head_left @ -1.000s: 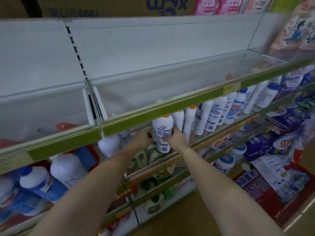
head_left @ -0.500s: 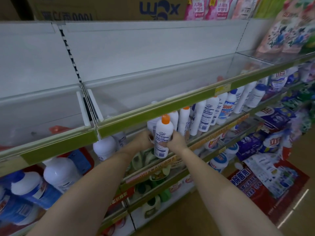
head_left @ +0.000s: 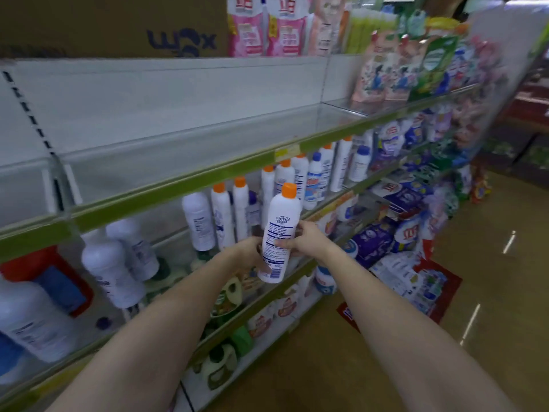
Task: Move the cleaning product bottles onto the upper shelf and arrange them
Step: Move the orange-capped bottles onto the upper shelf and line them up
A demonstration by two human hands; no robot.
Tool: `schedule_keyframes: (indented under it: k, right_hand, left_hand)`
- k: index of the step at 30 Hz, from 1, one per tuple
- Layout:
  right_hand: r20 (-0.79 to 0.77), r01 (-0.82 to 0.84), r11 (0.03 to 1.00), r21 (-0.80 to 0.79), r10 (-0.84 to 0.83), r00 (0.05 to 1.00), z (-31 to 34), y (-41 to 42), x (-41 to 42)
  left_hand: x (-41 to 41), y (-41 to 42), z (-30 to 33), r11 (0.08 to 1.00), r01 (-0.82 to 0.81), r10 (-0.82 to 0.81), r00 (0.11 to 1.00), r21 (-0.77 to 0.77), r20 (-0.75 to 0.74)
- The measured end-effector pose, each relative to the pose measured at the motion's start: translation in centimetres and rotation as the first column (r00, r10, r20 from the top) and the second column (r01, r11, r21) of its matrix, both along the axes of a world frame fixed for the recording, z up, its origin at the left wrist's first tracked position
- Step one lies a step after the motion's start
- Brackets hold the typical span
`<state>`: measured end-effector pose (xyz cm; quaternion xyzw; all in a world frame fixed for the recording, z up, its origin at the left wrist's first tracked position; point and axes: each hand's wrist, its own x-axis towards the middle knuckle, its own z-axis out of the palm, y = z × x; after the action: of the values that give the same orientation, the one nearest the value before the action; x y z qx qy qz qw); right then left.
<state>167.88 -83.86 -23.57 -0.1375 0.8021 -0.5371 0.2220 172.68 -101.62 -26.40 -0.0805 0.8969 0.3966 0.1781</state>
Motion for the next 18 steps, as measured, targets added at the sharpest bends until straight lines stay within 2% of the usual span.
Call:
schedule_keyframes:
  k: [4,8,12,18]
  right_hand:
    - [0.012,0.014,0.998,0.054,-0.014,1.000,1.6,6.7,1.0]
    - [0.004,0.044,0.997,0.064,-0.044,0.999,2.9,13.0,2.3]
    - [-0.022,0.056,0.997,0.056,-0.055,0.998,4.0,18.0,3.5]
    - [-0.042,0.121,0.993,-0.015,-0.121,0.992,5.0,23.7,4.7]
  left_hand:
    - [0.1,6.6,0.7,0.993,0.102,-0.100,0.994,0.057,-0.045]
    - [1.1,12.7,0.7,0.980,0.085,-0.076,0.995,0.178,-0.059]
    - [2.1,17.7,0.7,0.957,0.109,-0.071,0.986,0.267,-0.148]
    - [2.9,22.2,0.9,0.951,0.190,-0.171,0.980,0.243,-0.099]
